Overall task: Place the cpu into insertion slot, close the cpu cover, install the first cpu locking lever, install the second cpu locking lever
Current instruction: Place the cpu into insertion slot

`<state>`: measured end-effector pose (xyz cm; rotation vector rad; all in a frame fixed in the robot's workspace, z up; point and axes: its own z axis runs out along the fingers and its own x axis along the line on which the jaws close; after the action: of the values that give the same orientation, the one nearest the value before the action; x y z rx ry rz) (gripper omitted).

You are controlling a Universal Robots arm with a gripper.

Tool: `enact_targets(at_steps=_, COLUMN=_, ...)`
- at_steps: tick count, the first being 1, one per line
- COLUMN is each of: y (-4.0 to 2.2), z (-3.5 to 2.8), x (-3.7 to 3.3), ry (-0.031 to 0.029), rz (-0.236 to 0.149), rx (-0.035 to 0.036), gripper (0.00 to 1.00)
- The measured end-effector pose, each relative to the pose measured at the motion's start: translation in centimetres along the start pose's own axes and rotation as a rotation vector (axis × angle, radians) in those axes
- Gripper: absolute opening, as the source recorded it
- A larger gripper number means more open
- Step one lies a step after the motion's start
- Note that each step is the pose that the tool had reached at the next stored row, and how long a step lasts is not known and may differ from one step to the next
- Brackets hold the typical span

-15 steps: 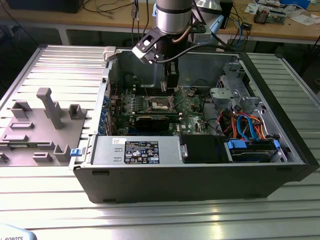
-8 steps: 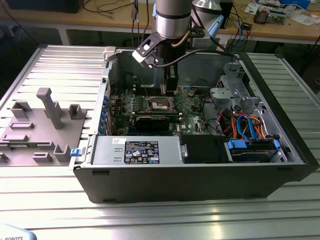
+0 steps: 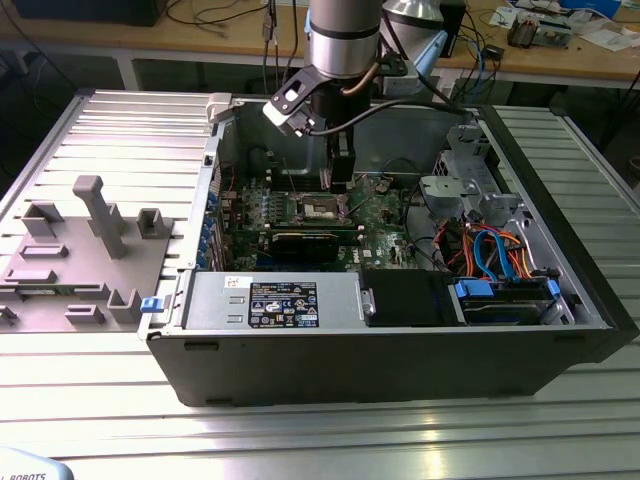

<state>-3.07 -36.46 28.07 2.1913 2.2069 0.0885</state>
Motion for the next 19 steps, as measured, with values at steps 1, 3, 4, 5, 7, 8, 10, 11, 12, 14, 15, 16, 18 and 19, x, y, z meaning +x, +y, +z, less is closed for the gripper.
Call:
enact_targets(at_steps=1, y=-0.01, z=0.01, x=0.0, ry=0.0, rz=0.0, rx=0.0, gripper=0.54)
enact_targets(at_steps=3, y=-0.02, z=0.02, x=0.0, ry=0.0, rz=0.0, rx=0.0, gripper=0.54)
enact_targets(at_steps=4, y=-0.03, z=0.03, x=0.0, ry=0.0, rz=0.0, rx=0.0, gripper=0.54)
enact_targets(at_steps=5, y=-0.05, z=0.07, x=0.0, ry=0.0, rz=0.0, rx=0.0, gripper=0.54)
enact_targets(at_steps=7, y=-0.06, z=0.11, x=0.04, ry=0.0001, rz=0.0, rx=-0.0001, gripper=0.54)
enact_targets(at_steps=8, y=-0.06, z=0.12, x=0.05, ry=0.0001, rz=0.0, rx=0.0, gripper=0.54)
enact_targets(at_steps=10, y=-0.06, z=0.13, x=0.12, ry=0.0, rz=0.0, rx=0.0, gripper=0.54)
enact_targets(at_steps=11, y=-0.07, z=0.15, x=0.15, ry=0.0001, rz=0.0, rx=0.0001, gripper=0.54)
enact_targets(at_steps=12, y=-0.07, z=0.15, x=0.19, ry=0.0, rz=0.0, rx=0.0001, gripper=0.54)
enact_targets(at_steps=14, y=-0.06, z=0.17, x=0.24, ry=0.0001, rz=0.0, rx=-0.0001, gripper=0.54)
enact_targets(at_steps=15, y=-0.07, z=0.19, x=0.25, ry=0.0, rz=0.0, rx=0.0, gripper=0.54)
enact_targets(at_steps=16, y=-0.07, z=0.21, x=0.26, ry=-0.0001, rz=0.0, rx=0.0001, gripper=0.54)
enact_targets(at_steps=18, y=-0.07, z=0.23, x=0.26, ry=-0.0001, rz=0.0, rx=0.0, gripper=0.54)
enact_targets(at_steps=19, y=-0.07, z=0.26, x=0.26, ry=0.0, rz=0.0, rx=0.0, gripper=0.54)
